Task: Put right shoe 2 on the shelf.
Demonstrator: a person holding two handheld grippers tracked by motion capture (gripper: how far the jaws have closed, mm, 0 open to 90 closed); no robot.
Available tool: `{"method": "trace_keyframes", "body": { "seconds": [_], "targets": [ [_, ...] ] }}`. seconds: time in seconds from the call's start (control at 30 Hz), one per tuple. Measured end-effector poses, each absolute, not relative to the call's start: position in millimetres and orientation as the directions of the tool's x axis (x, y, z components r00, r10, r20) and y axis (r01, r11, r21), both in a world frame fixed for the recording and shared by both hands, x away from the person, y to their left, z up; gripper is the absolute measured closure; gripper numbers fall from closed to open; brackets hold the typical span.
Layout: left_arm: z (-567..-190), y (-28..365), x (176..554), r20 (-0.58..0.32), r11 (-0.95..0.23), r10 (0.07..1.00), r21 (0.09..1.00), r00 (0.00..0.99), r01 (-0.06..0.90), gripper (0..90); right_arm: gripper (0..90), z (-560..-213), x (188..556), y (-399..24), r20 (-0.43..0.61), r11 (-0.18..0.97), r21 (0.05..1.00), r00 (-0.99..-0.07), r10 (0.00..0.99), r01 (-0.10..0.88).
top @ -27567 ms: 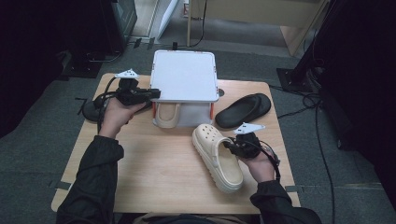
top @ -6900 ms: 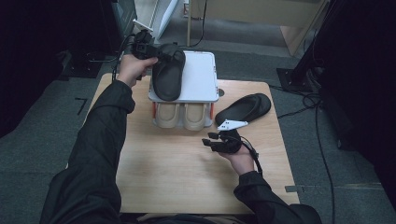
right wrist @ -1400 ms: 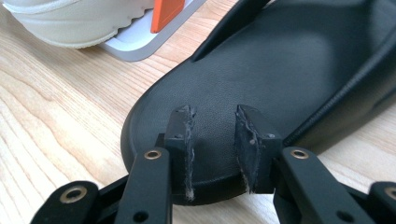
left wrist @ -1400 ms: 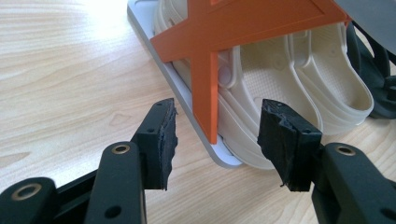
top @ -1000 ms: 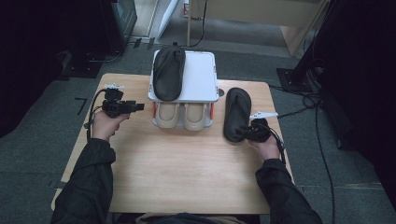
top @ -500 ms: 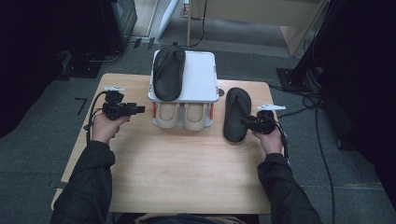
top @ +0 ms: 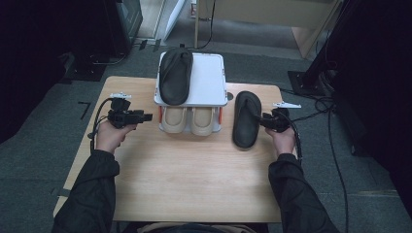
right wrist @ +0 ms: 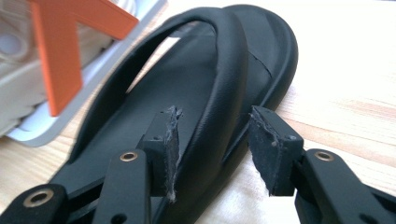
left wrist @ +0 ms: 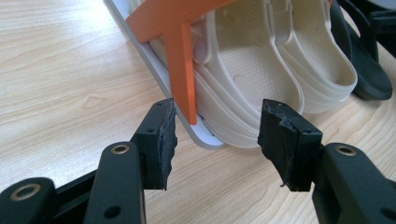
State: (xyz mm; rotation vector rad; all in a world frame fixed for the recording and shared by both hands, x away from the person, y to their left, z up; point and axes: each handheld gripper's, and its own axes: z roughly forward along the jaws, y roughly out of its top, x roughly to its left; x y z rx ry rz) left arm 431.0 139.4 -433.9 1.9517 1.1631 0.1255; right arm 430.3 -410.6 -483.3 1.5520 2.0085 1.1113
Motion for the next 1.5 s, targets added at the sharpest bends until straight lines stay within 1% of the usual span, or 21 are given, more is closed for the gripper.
{"method": "trace_keyframes", "body": {
  "seconds": [0.1, 0.13, 0.2, 0.43, 0.57, 0.7, 0.8, 0.9, 1.0, 1.17, 1.33, 1.5],
  "targets": [
    [-434, 139, 430, -0.324, -0.206, 0.758, 0.703, 0.566, 0.68, 46.2, 53.8, -488, 436, -406, 0.17, 0.086, 0.755, -0.321, 0.932, 0.651],
    [-435, 138, 430, -0.341, -0.197, 0.751, 0.702, 0.566, 0.684, 46.2, 53.8, -489, 437, -404, 0.165, 0.095, 0.752, -0.326, 0.931, 0.652],
    [-436, 137, 429, -0.357, -0.193, 0.742, 0.697, 0.568, 0.69, 46.2, 53.8, -492, 441, -398, 0.128, 0.123, 0.75, -0.325, 0.937, 0.65],
    [-438, 134, 428, -0.353, -0.201, 0.741, 0.695, 0.571, 0.69, 46.2, 58.7, -495, 449, -397, 0.114, 0.113, 0.761, -0.304, 0.946, 0.639],
    [-438, 136, 429, -0.352, -0.2, 0.744, 0.694, 0.568, 0.692, 46.2, 61.0, -495, 450, -396, 0.125, 0.102, 0.756, -0.295, 0.947, 0.647],
    [-439, 138, 429, -0.353, -0.194, 0.749, 0.693, 0.561, 0.695, 46.2, 67.6, -492, 448, -396, 0.142, 0.087, 0.746, -0.286, 0.948, 0.661],
    [-439, 138, 429, -0.353, -0.192, 0.75, 0.694, 0.56, 0.694, 46.2, 72.4, -491, 447, -393, 0.134, 0.1, 0.743, -0.293, 0.947, 0.662],
    [-439, 139, 430, -0.352, -0.192, 0.752, 0.693, 0.558, 0.695, 46.2, 73.2, -491, 446, -391, 0.129, 0.098, 0.738, -0.281, 0.951, 0.668],
    [-439, 139, 430, -0.349, -0.195, 0.753, 0.692, 0.558, 0.695, 46.2, 73.7, -489, 447, -391, 0.153, 0.069, 0.725, -0.258, 0.954, 0.685],
    [-439, 139, 430, -0.343, -0.195, 0.755, 0.696, 0.559, 0.691, 46.3, 74.0, -485, 445, -391, 0.161, 0.051, 0.72, -0.238, 0.958, 0.692],
    [-439, 140, 430, -0.344, -0.19, 0.756, 0.698, 0.557, 0.69, 46.5, 74.1, -480, 444, -393, 0.218, -0.017, 0.687, -0.184, 0.959, 0.726],
    [-438, 140, 431, -0.345, -0.187, 0.755, 0.702, 0.557, 0.687, 46.6, 74.0, -477, 441, -393, 0.21, -0.015, 0.688, -0.18, 0.961, 0.725]
  ]
}}
